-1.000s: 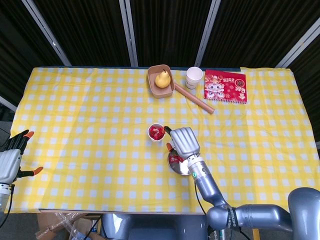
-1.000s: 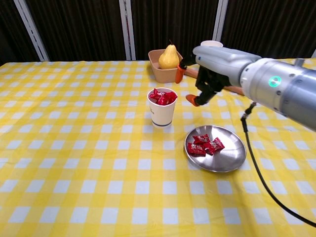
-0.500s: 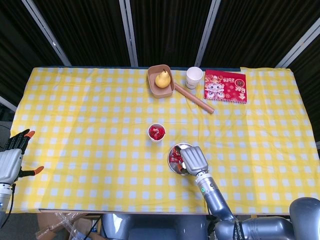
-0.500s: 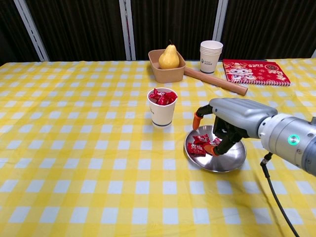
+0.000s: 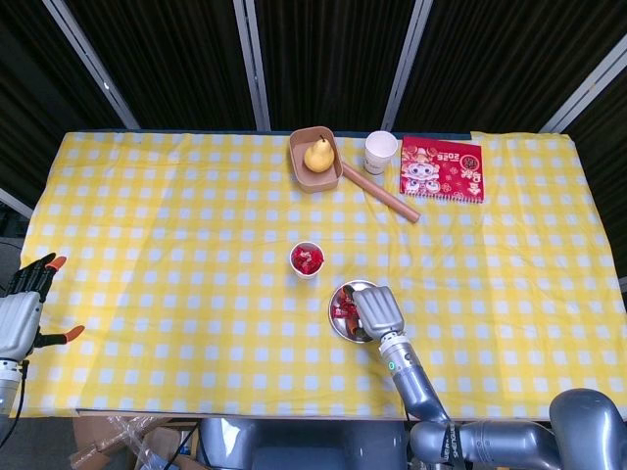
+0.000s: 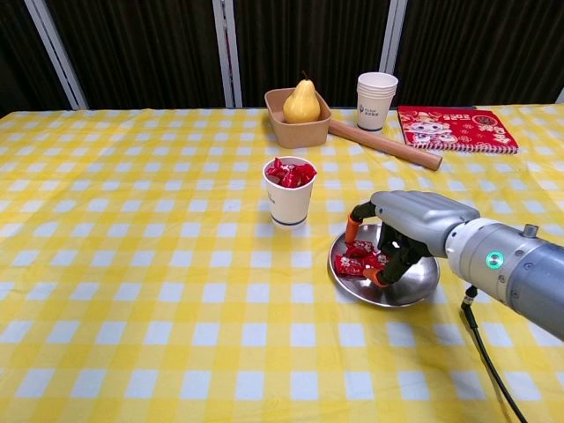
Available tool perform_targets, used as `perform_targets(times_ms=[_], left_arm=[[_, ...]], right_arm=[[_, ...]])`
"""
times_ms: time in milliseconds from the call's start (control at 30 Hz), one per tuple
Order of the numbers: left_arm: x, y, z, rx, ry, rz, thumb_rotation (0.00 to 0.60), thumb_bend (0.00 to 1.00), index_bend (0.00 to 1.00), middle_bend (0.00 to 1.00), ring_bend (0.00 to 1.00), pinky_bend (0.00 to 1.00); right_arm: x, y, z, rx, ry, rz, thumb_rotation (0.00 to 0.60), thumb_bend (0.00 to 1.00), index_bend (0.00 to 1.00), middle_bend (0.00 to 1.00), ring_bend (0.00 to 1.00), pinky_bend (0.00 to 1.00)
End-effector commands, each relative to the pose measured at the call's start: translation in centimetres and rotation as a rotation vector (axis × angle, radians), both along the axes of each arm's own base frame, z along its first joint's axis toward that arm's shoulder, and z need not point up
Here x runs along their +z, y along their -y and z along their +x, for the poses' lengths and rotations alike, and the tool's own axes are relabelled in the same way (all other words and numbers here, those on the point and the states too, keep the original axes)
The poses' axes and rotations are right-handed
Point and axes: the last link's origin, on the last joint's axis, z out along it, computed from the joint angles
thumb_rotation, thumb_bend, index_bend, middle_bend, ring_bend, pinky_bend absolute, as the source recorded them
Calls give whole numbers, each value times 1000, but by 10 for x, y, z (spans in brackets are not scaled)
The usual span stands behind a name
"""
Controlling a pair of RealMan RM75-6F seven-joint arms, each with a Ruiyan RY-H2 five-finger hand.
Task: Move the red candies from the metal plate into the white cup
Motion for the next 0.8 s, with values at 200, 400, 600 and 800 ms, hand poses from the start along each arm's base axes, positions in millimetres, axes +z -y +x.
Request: perform_targets(times_ms=[200, 400, 600, 800], left_arm=[[0, 0, 0, 3, 0, 1, 600, 17, 68, 0, 0, 0], [0, 0, 0, 3, 1, -1, 600, 16, 68, 0, 0, 0], [0, 0, 0, 3, 2, -1, 600, 16, 68, 0, 0, 0], [0, 0, 0, 1, 2, -1, 600, 16, 68, 0, 0, 0]], right_arm=[[-3, 5, -4, -9, 5, -6, 600, 396, 347, 944, 967, 1000], [-8, 5, -13, -30, -12, 8, 600, 396, 370, 944, 967, 1000], [-7, 4, -15, -34, -13, 8, 600, 401, 502, 944, 967, 1000], [-4, 4, -14, -28, 1, 3, 600, 470, 560, 944, 967, 1000]])
